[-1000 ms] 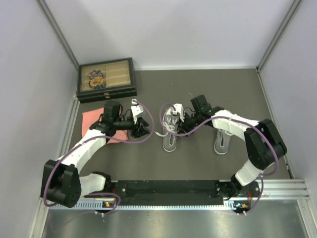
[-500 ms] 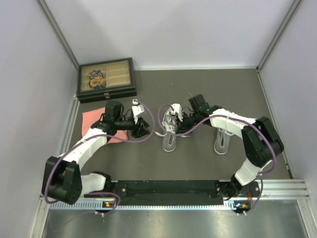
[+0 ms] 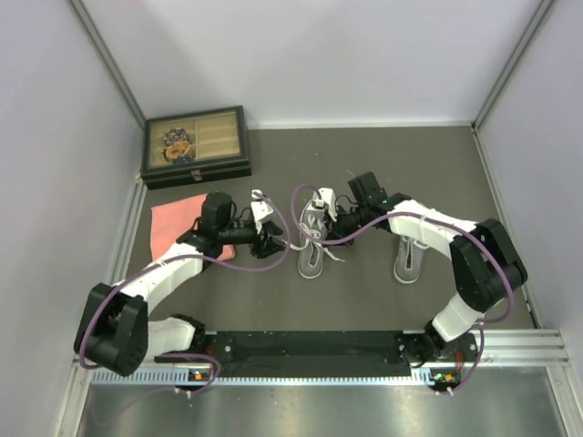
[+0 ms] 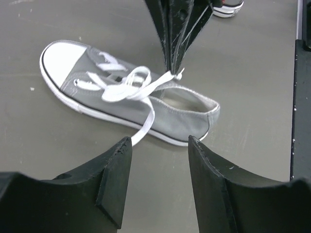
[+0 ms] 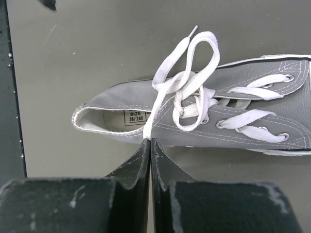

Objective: Tie the shoes

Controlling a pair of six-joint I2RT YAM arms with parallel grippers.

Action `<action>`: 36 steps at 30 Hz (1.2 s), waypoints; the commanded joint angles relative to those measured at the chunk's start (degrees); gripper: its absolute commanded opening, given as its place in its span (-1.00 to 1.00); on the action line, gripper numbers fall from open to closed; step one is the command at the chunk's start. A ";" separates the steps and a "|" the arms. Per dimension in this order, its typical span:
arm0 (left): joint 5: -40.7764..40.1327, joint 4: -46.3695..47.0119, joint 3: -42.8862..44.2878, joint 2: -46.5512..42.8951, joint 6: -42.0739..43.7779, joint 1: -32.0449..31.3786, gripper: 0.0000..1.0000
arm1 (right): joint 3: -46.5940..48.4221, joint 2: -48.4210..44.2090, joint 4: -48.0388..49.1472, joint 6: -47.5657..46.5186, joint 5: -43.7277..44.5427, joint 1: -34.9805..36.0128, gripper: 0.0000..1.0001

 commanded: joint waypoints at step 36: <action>-18.42 36.79 -9.42 7.41 -2.57 -16.71 0.18 | 0.10 -4.70 6.78 12.07 -5.38 0.92 -1.00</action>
